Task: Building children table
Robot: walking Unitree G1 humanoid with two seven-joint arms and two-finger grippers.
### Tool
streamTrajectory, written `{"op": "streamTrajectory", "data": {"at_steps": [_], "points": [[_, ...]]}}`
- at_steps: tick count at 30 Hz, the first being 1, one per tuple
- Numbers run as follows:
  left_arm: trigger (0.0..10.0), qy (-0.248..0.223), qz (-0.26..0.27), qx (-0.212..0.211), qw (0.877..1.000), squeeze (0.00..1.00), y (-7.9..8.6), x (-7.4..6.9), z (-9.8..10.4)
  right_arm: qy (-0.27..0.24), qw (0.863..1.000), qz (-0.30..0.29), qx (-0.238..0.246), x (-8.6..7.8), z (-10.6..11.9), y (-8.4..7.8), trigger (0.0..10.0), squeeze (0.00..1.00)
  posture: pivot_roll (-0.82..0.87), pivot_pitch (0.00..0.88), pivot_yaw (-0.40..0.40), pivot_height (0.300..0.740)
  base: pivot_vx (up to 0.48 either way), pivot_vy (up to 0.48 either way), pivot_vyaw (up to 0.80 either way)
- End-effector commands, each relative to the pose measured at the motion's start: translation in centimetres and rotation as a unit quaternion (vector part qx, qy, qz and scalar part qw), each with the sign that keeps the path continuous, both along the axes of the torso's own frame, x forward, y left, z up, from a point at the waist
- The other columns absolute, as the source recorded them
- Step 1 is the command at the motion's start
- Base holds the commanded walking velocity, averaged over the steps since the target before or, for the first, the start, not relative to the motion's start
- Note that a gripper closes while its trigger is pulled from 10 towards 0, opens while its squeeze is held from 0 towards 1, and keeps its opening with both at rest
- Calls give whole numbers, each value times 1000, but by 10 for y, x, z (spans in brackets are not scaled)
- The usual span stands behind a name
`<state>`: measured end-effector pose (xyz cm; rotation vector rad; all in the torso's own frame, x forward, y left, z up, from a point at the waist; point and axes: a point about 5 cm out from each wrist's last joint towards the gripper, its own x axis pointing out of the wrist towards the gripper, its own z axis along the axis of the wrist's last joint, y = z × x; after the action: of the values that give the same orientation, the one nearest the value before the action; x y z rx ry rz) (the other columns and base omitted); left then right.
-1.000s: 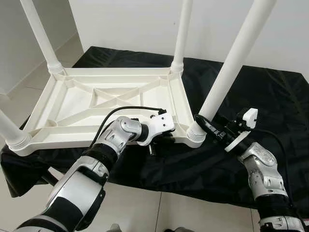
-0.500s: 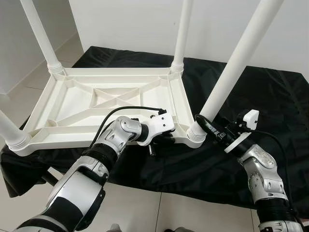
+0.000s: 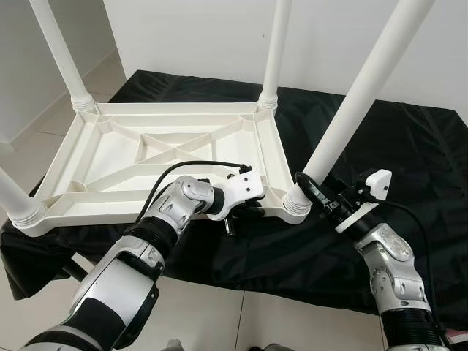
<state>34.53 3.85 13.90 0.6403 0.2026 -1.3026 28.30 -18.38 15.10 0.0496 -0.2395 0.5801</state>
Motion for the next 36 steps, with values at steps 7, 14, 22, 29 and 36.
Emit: {"op": "streamTrajectory", "data": {"at_steps": [7, 14, 22, 29, 36], "points": [[10000, -22, 12, -6, 1000, 0, 2, 5, 11, 55, 998, 10, 3, -7, -21, 20, 10000, 0, -72, 30, -9, 740, 0, 0, 0], [10000, -23, 14, -7, 1000, 0, 3, 6, 11, 49, 999, -2, 9, -8, -18, 26, 10000, 0, -72, 25, -11, 740, 0, 0, 0], [10000, -24, 15, -8, 1000, 0, 3, 6, 12, 33, 999, -22, 17, -9, -12, 36, 10000, 0, -72, 25, -11, 740, 0, 0, 0], [10000, -25, 15, -8, 1000, 0, 3, 6, 12, 26, 998, -50, 8, -10, -10, 43, 10000, 0, -72, 29, -11, 740, 0, 0, 0], [10000, -24, 14, -8, 1000, 0, 3, 6, 13, 24, 997, -67, 13, -10, -8, 46, 10000, 0, -72, 31, -12, 740, 0, 0, 0]]}}
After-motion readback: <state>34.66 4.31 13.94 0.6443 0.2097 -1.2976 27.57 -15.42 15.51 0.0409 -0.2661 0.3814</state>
